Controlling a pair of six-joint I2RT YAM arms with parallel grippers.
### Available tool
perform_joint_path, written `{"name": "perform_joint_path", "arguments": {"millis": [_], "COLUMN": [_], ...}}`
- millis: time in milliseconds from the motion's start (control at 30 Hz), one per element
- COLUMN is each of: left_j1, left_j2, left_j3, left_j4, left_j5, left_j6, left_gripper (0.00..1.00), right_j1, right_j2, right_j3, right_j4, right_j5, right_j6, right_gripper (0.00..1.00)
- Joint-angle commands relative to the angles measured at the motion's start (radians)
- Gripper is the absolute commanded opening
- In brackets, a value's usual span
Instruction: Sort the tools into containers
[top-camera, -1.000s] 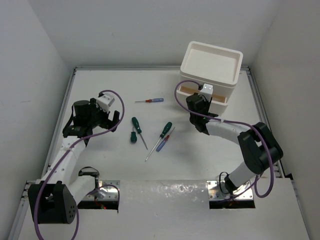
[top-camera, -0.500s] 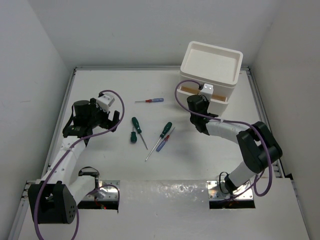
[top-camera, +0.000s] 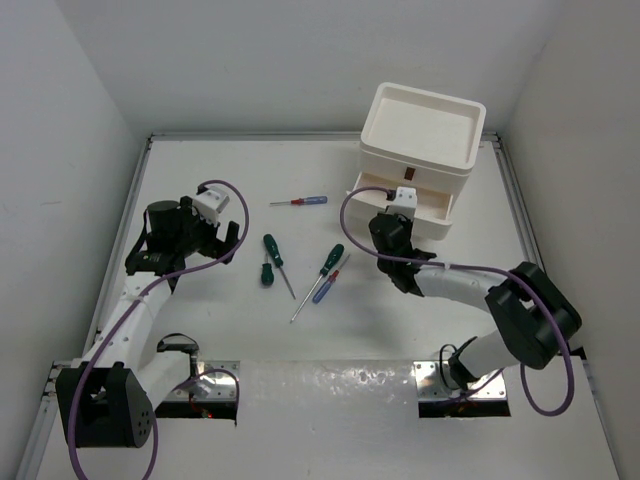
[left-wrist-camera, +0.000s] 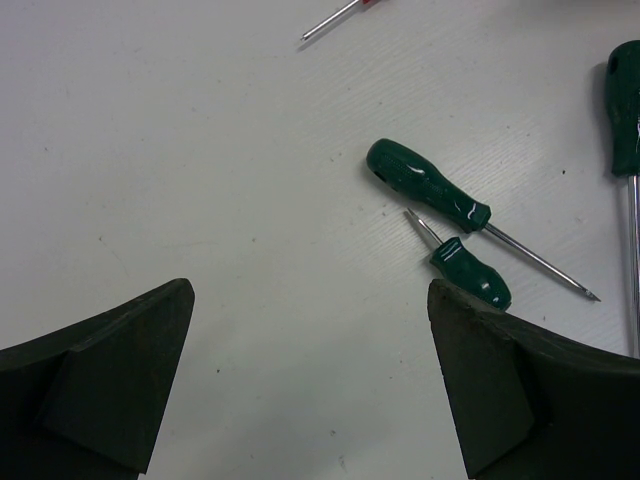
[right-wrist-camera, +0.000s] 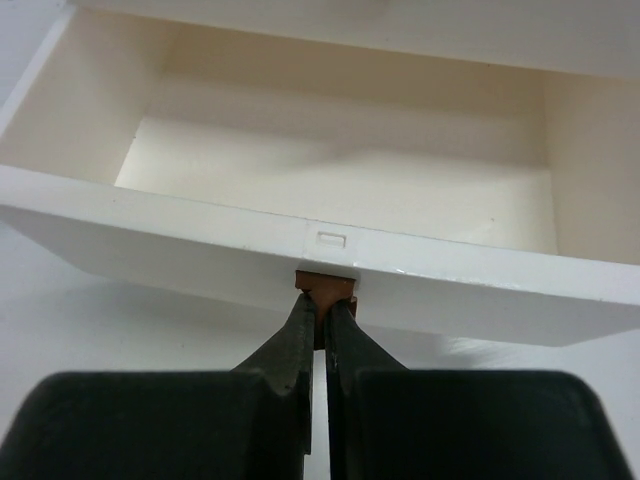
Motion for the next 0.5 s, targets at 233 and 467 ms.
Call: {"name": "perform_joint_path", "arguments": {"millis": [233,467], "left_j1": [-0.006,-0.006], "left_j2": [-0.020,-0.021], "left_j3": [-0.005,-0.009], "left_j4": [0.018,0.018], "left_j5": [0.017,0.011], "left_j6": [0.009,0.009], "left_gripper": [1.00,1.00], "right_j1": [0.101,0.139], "right_j2": [-0.128,-0.140], "right_j3": [-0.073,-0.008], "right_j4": [0.033,-0.108], "right_j5": [0.082,-0.087], "right_j6": [-0.004,-0.108], "right_gripper": [0.00,0.56]}}
